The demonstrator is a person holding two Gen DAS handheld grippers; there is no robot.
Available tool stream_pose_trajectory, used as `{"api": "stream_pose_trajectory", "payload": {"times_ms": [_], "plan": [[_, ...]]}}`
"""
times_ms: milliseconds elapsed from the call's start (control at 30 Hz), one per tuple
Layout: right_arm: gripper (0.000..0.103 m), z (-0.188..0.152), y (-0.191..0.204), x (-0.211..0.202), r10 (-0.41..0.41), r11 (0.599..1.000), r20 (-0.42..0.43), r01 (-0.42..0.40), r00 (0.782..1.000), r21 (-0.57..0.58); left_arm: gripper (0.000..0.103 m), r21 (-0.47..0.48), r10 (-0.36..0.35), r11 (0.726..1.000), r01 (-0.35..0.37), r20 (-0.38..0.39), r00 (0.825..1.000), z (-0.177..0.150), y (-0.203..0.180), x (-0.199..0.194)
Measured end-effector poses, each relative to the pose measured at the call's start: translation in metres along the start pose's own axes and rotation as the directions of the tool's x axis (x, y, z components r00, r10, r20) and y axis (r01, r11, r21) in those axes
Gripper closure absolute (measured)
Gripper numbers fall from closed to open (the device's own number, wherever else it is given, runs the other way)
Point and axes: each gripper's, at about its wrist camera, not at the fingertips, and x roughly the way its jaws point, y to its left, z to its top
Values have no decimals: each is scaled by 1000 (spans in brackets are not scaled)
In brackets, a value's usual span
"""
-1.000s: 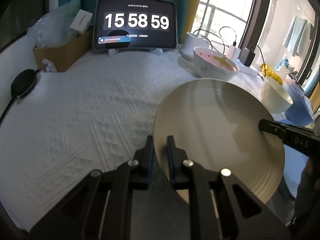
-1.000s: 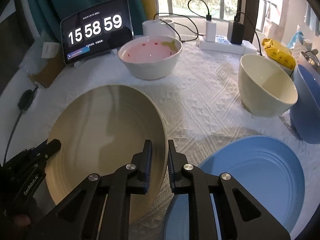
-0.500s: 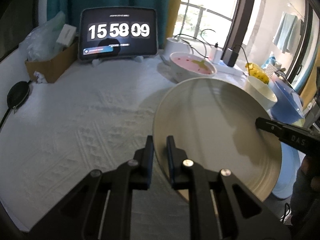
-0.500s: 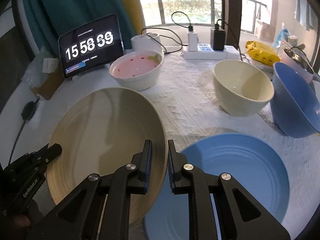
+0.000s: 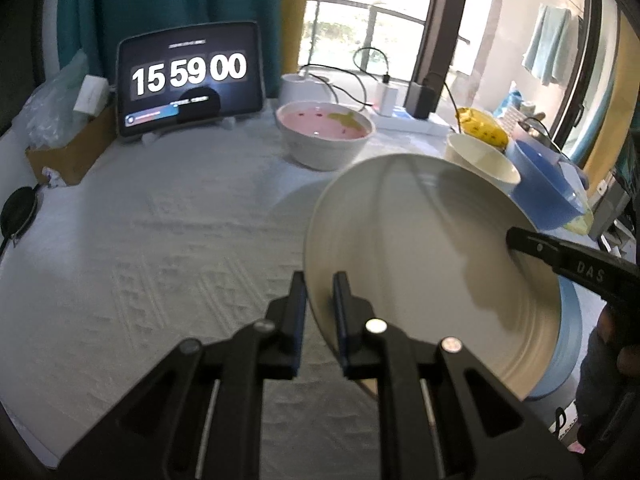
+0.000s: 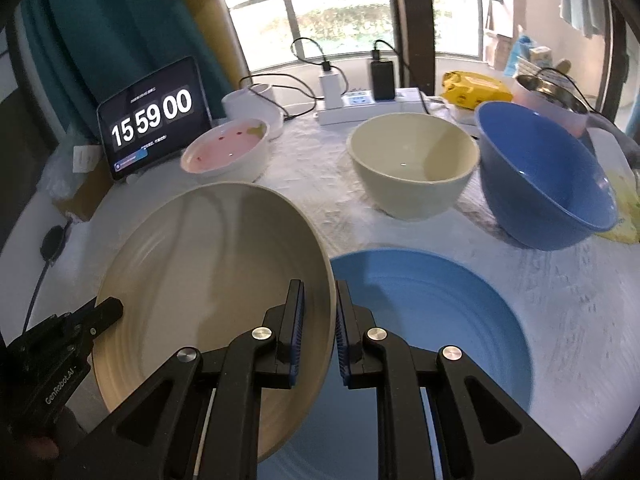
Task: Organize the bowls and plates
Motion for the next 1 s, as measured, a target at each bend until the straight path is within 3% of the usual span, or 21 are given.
{"api": "stream_pose_trajectory", "payload": {"times_ms": [800,1000], "plan": [[87,-33,-100,-35,-42,992,37,38,998,117,89,155,-28,987,40,-80,996,-11,-103,11],[87,-44,-111,-43,-27,993,50,21,998,114,87,212,31,977,-17,-64,997,-16,-121,10]]}}
